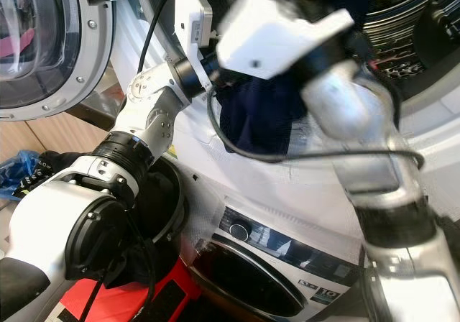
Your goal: Clothes washing
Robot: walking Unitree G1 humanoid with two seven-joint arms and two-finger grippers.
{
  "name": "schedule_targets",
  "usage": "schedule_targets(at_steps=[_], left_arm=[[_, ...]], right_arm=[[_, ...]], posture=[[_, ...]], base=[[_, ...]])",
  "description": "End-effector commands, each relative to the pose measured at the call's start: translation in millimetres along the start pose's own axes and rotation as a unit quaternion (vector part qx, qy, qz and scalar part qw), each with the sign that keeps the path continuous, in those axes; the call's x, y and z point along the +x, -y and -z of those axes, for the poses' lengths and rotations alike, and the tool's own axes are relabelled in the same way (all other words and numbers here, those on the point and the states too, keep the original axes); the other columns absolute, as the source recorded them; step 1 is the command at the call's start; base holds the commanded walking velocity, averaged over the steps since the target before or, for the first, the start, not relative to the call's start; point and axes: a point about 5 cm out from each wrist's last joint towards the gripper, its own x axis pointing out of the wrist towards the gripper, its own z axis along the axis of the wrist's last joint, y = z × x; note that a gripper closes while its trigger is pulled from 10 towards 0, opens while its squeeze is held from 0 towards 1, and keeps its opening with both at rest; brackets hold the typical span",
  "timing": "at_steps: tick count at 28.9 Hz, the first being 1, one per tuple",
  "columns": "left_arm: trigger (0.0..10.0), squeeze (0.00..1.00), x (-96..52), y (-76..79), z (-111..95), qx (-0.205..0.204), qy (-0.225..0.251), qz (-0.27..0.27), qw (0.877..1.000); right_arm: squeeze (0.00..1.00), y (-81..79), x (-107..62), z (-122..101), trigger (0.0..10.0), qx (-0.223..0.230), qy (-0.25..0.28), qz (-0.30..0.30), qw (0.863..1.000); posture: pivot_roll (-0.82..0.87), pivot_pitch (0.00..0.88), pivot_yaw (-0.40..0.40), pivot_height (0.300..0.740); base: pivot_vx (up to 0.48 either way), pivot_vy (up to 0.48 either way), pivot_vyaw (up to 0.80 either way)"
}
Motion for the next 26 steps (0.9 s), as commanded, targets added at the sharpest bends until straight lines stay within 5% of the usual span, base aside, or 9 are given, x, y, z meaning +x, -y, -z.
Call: schedule_targets(at_steps=[1, 4, 9, 10, 13, 14, 15, 16, 26], left_arm=[[10.0, 0.00, 2.5, 3.5, -1.0, 0.006, 0.002, 0.014, 1.000], [10.0, 0.00, 2.1, 4.3, 0.3, 0.005, 0.001, 0.014, 1.000], [10.0, 0.00, 1.0, 5.4, 2.0, 0.000, 0.001, 0.017, 1.000], [10.0, 0.00, 1.0, 5.4, 2.0, 0.000, 0.001, 0.017, 1.000], [10.0, 0.00, 0.7, 6.4, 2.6, -0.002, 0.001, 0.020, 1.000], [10.0, 0.00, 0.5, 6.8, 2.9, -0.003, 0.001, 0.020, 1.000], [10.0, 0.00, 0.2, 6.8, 3.2, -0.003, 0.001, 0.021, 1.000], [10.0, 0.00, -0.4, 6.7, 3.3, -0.004, 0.001, 0.021, 1.000], [10.0, 0.00, -1.3, 7.5, 4.8, -0.008, 0.000, 0.022, 1.000]], right_arm=[[0.00, 1.4, 9.6, -1.0, 10.0, -0.022, 0.006, 0.021, 1.000], [0.00, -0.8, 13.8, 9.6, 10.0, 0.006, -0.028, 0.046, 0.999], [0.00, -19.3, 3.5, 32.1, 10.0, 0.215, -0.110, 0.080, 0.967], [0.00, -19.3, 3.5, 32.1, 10.0, 0.215, -0.110, 0.080, 0.967], [0.00, -26.1, -7.0, 43.0, 10.0, 0.458, -0.147, 0.131, 0.867], [0.00, -27.7, -12.2, 44.2, 10.0, 0.553, -0.140, 0.145, 0.809], [0.00, -24.5, -15.3, 44.0, 10.0, 0.591, -0.125, 0.162, 0.780], [0.00, -17.0, -21.2, 43.1, 10.0, 0.658, -0.091, 0.189, 0.723], [0.00, 12.8, -55.6, 54.8, 10.0, 0.696, -0.026, 0.269, 0.665]], posture=[[0.02, 0.120, 0.001, 0.740], [0.02, 0.120, -0.001, 0.740], [0.02, 0.124, -0.003, 0.740], [0.02, 0.124, -0.003, 0.740], [0.02, 0.128, -0.004, 0.740], [0.02, 0.130, -0.003, 0.740], [0.02, 0.130, -0.003, 0.740], [0.02, 0.132, -0.004, 0.740], [0.01, 0.136, -0.005, 0.740]], base=[[0.000, 0.000, 0.00], [0.000, 0.000, 0.00], [0.000, 0.000, 0.00], [0.000, 0.000, 0.00], [0.000, 0.000, 0.00], [0.000, 0.000, 0.00], [0.000, 0.000, 0.00], [0.000, 0.000, 0.00], [0.000, 0.000, 0.00]])
